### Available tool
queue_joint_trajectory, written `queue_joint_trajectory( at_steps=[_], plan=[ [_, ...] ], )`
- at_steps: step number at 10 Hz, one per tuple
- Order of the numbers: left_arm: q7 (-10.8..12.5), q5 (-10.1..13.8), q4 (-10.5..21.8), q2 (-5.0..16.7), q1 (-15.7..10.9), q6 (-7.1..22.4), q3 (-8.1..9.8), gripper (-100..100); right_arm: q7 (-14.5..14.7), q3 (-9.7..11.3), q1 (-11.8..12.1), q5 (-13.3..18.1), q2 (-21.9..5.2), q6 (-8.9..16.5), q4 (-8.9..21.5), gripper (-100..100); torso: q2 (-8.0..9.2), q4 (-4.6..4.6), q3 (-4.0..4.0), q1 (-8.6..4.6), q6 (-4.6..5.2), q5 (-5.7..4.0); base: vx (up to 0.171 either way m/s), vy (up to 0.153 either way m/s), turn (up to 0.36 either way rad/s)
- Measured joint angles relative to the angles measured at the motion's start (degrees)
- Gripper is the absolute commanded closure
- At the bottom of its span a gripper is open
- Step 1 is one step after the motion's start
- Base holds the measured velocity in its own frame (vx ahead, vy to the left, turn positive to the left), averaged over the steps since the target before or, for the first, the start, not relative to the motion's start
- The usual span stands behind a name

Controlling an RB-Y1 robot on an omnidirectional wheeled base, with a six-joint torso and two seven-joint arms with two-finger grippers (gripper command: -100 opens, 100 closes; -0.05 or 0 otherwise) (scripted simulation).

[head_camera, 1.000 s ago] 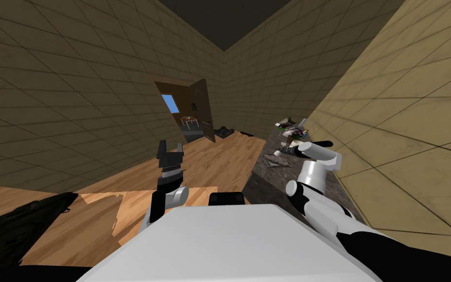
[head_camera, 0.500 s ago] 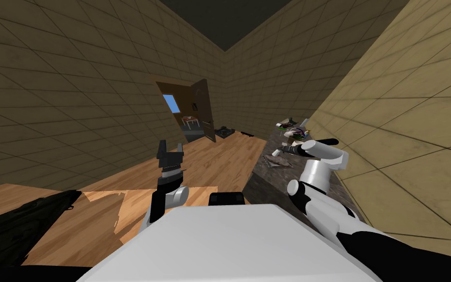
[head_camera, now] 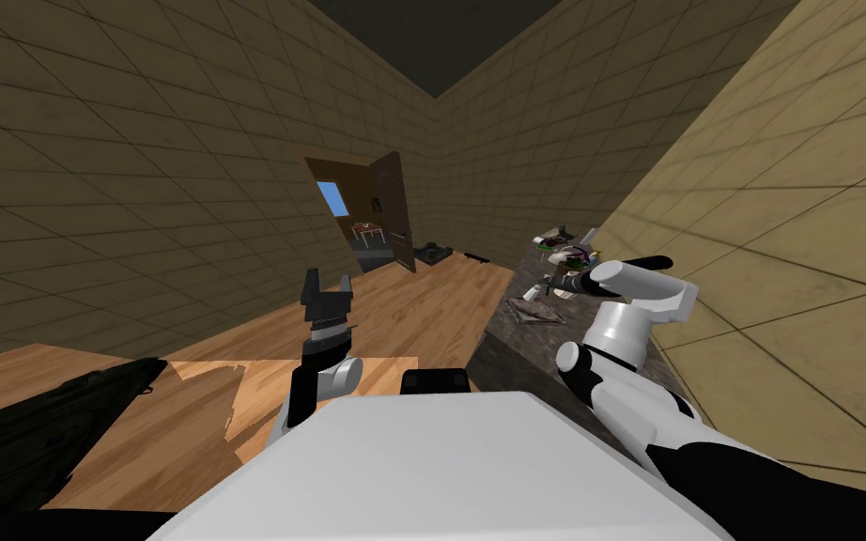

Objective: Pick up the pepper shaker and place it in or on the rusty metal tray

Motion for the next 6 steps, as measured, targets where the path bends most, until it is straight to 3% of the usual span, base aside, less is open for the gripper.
queue_joint_trajectory(
  at_steps=[1,6],
  plan=[
    [0.0,0.0,0.0,0.0,0.0,0.0,0.00,0,0.0,0.0,0.0,0.0,-0.1,0.2,-0.1,0,0.00,-0.01,-0.01,0.01,0.00,-0.01,0.000,0.000,0.000],
    [0.0,0.0,0.0,0.0,0.0,0.0,0.00,0,0.0,0.0,0.0,0.0,-0.1,0.2,0.0,0,-0.01,-0.01,-0.01,0.02,0.00,0.00,0.000,0.000,0.000]
  ],
)
